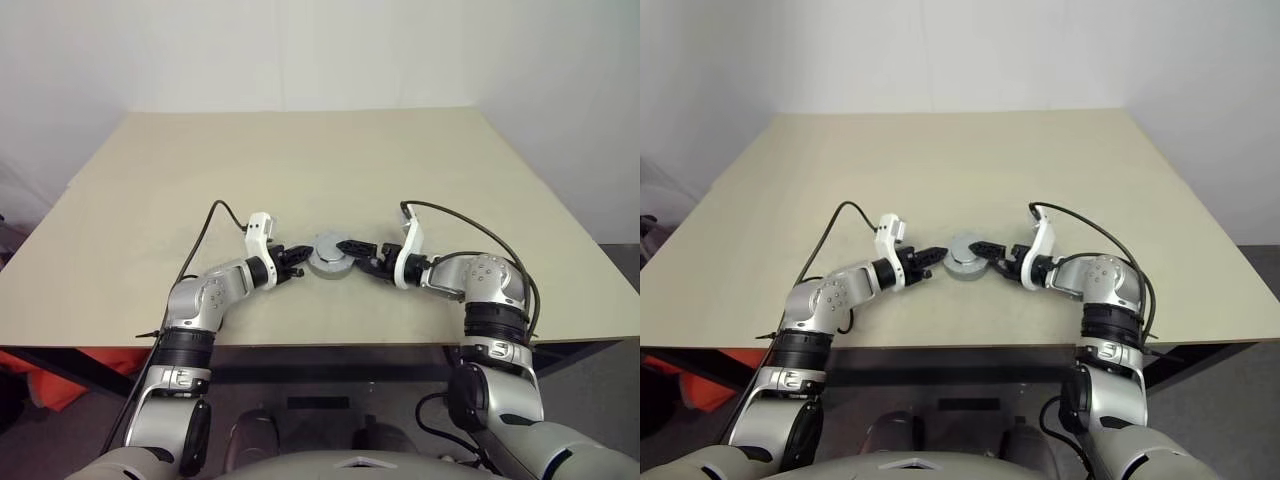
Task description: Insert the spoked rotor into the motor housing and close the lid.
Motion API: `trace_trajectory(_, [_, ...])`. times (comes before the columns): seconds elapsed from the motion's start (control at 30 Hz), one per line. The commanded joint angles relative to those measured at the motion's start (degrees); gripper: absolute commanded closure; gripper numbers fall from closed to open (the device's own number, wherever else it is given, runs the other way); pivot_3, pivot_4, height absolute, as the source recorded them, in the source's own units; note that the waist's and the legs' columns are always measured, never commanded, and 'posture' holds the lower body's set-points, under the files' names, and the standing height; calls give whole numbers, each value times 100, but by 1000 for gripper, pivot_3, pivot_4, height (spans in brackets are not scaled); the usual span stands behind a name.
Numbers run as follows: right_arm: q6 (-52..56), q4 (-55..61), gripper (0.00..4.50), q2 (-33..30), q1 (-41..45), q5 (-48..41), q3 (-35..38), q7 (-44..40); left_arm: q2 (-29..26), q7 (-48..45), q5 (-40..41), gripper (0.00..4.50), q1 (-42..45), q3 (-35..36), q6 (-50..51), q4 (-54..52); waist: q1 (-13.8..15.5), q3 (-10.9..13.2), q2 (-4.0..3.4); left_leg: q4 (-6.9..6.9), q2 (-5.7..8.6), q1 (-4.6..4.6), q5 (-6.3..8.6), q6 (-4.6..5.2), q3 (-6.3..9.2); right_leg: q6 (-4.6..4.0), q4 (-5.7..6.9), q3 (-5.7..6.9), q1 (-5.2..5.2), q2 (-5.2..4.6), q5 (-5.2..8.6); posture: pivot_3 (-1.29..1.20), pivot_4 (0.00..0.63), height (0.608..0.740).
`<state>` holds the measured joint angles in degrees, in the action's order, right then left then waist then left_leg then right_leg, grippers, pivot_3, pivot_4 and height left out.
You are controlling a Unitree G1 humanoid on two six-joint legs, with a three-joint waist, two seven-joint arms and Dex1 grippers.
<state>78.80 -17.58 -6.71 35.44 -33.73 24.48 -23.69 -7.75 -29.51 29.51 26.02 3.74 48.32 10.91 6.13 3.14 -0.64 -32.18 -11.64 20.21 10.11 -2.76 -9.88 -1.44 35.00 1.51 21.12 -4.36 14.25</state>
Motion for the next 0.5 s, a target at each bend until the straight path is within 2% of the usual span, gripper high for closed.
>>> trace_trajectory(0.03, [-100,-420,66,309,230,-205,30,9,-15,68,-99,4500,-72,-90,6,13,-35,-1,0,1,-2,-5,0,0,-1,0,-1,0,-3,1,0,0,0,740])
trace_trajectory(0.2, [-207,-678,66,578,535,-344,224,84,-32,86,-118,4500,-110,-82,4,-39,-61,-1,0,8,-6,-8,-8,-14,-2,2,-1,0,3,4,1,0,0,740])
trace_trajectory(0.4, [-505,-870,66,727,651,-212,47,130,-43,116,-132,4500,-147,-92,-18,-72,-42,0,0,18,-3,15,-5,-9,-2,-1,-16,1,15,4,0,0,0,740])
trace_trajectory(0.5, [-753,-1078,672,683,694,-137,107,274,-45,130,-133,4500,-160,-94,-30,-89,-42,0,-1,18,-2,22,-3,-6,-2,-1,-20,3,18,4,-1,0,0,740])
